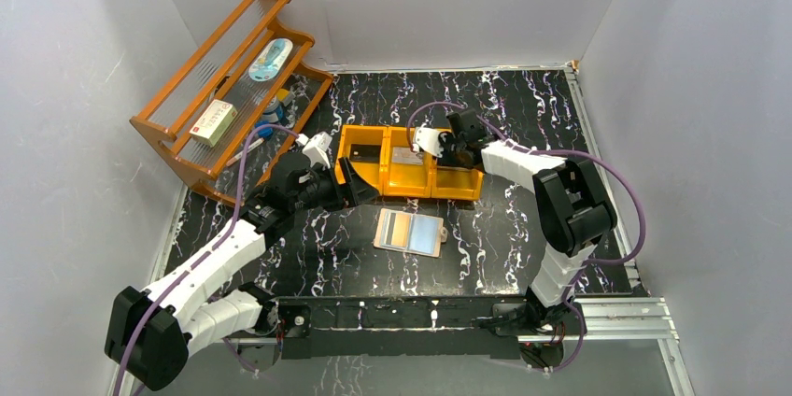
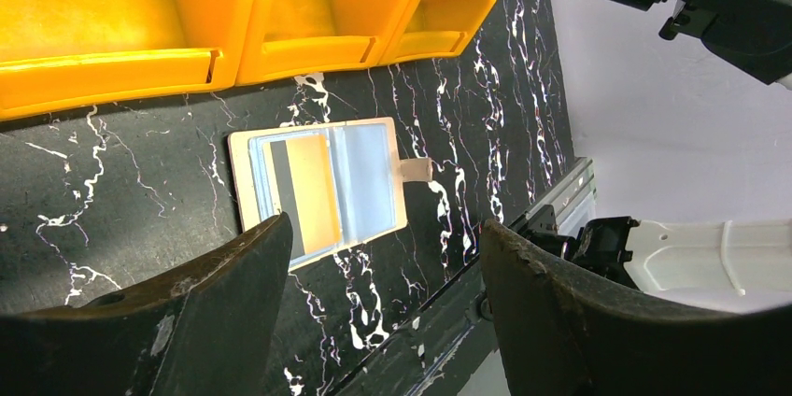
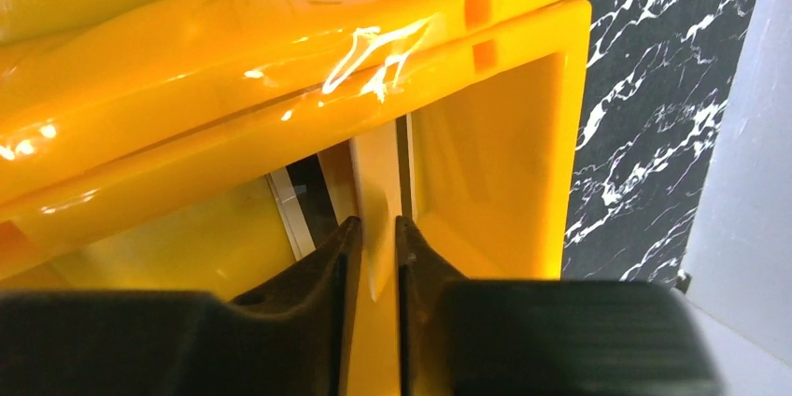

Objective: Take the credit cards out of the card holder

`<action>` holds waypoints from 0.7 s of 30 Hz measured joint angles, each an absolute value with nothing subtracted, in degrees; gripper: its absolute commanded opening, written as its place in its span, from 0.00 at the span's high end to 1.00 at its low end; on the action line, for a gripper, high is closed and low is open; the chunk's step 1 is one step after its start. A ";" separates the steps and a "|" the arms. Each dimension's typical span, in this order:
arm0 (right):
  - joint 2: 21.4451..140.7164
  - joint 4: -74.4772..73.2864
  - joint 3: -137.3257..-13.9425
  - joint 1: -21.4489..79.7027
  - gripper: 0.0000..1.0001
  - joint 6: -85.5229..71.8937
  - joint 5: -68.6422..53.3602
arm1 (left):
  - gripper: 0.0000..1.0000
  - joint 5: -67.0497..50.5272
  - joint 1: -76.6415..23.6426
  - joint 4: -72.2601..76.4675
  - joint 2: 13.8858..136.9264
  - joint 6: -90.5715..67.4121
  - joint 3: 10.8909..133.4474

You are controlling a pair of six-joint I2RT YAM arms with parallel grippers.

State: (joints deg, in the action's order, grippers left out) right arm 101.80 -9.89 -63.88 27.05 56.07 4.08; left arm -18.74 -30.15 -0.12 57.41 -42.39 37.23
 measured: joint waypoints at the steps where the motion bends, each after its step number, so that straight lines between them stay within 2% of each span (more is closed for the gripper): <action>1: 101.80 -10.07 -63.86 27.05 0.66 55.99 4.08 | 0.28 -18.76 -30.15 -0.12 57.41 -42.37 37.23; 8: 100.42 -12.03 -63.86 27.05 0.63 54.87 3.03 | 0.28 -18.79 -30.15 -0.10 57.41 -42.41 37.23; 13: 95.09 -12.10 -64.05 27.29 0.61 46.89 2.26 | 0.28 -18.98 -30.15 -0.01 57.67 -42.41 37.23; 16: 90.06 -11.55 -65.06 27.57 0.64 35.59 0.69 | 0.29 -19.57 -30.15 0.40 58.48 -42.57 37.21; 21: 81.67 -8.86 -64.88 27.83 0.67 5.50 -4.99 | 0.31 -21.04 -30.15 1.52 61.08 -43.05 37.01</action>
